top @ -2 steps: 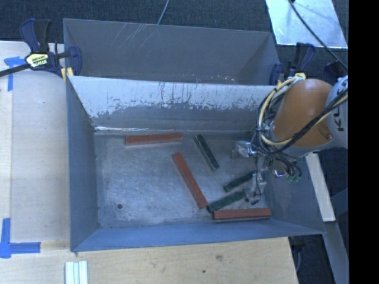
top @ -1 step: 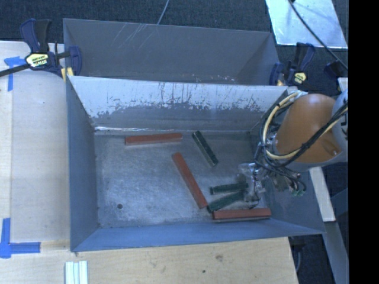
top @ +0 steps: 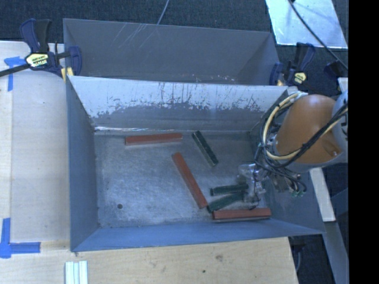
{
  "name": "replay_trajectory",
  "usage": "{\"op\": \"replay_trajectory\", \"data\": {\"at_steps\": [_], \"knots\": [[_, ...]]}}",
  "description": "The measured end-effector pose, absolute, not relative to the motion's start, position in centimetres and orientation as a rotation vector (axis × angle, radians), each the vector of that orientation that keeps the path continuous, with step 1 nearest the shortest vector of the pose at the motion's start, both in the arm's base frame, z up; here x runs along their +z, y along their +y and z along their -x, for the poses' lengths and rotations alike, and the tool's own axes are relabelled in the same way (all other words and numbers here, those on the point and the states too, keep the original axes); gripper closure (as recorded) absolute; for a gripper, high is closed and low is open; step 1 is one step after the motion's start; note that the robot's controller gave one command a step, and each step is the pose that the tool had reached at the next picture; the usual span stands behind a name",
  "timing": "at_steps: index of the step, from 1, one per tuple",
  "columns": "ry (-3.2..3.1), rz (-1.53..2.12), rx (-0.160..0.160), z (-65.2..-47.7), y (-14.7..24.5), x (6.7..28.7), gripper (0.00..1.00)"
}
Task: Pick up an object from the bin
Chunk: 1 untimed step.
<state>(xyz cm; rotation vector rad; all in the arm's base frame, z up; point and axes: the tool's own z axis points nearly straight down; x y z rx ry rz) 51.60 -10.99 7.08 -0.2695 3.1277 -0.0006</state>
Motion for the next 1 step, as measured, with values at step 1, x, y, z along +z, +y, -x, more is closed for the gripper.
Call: {"op": "replay_trajectory", "data": {"at_steps": [1], "knots": [[3.133, 0.270, 0.002, -51.52, -10.96, 7.55, 1.00]]}}
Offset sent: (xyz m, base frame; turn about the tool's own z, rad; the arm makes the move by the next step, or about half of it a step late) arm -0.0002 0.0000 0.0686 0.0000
